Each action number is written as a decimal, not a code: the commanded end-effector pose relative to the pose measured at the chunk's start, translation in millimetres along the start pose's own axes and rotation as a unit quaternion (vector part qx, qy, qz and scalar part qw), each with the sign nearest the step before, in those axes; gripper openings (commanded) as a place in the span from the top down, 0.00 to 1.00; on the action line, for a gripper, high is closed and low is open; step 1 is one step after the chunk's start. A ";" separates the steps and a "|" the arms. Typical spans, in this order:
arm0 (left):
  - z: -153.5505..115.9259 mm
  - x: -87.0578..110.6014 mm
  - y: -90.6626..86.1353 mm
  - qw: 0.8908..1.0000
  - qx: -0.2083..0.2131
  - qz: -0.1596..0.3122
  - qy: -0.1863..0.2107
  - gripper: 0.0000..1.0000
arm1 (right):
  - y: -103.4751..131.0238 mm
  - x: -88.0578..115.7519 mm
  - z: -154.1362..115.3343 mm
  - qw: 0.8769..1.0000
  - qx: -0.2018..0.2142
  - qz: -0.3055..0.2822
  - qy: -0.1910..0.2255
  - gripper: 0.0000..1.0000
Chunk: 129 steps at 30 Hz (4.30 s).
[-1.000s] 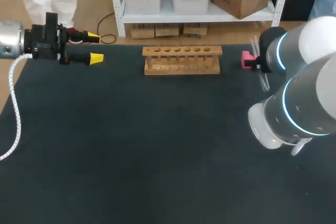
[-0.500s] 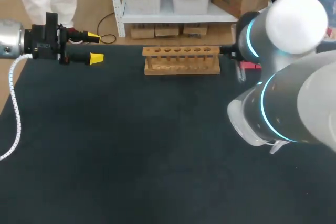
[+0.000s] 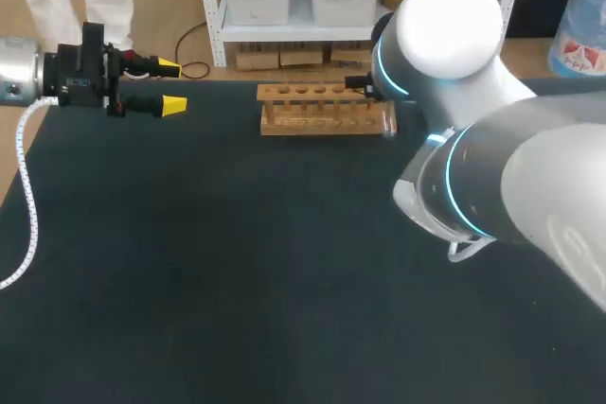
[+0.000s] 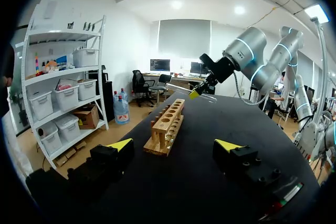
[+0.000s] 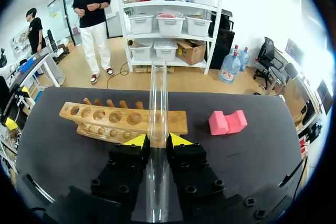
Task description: Grasp the test tube, adjust it, and insert it.
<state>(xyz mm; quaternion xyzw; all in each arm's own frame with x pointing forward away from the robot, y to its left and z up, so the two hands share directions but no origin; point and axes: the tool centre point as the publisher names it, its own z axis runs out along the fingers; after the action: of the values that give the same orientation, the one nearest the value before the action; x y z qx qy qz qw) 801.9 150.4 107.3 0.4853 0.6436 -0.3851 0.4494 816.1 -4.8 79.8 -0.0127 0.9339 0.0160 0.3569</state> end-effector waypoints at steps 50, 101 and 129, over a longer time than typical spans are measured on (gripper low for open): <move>-0.2 1.3 -0.1 1.000 0.000 0.002 -0.002 0.00 | 33.6 29.3 32.9 0.997 -0.054 0.021 0.058 1.00; -0.2 1.3 -0.1 1.000 0.000 0.002 -0.002 0.00 | 24.9 22.1 -36.8 0.998 -0.043 0.028 0.037 1.00; -0.2 1.3 -0.1 1.000 0.000 0.002 -0.002 0.00 | 11.9 18.0 -73.1 0.997 -0.076 0.011 0.022 1.00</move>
<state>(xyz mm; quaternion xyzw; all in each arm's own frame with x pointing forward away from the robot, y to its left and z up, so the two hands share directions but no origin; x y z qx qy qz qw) 801.9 150.4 107.3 0.4853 0.6436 -0.3851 0.4494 756.1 4.6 124.0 -0.0321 0.9419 0.0896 0.3222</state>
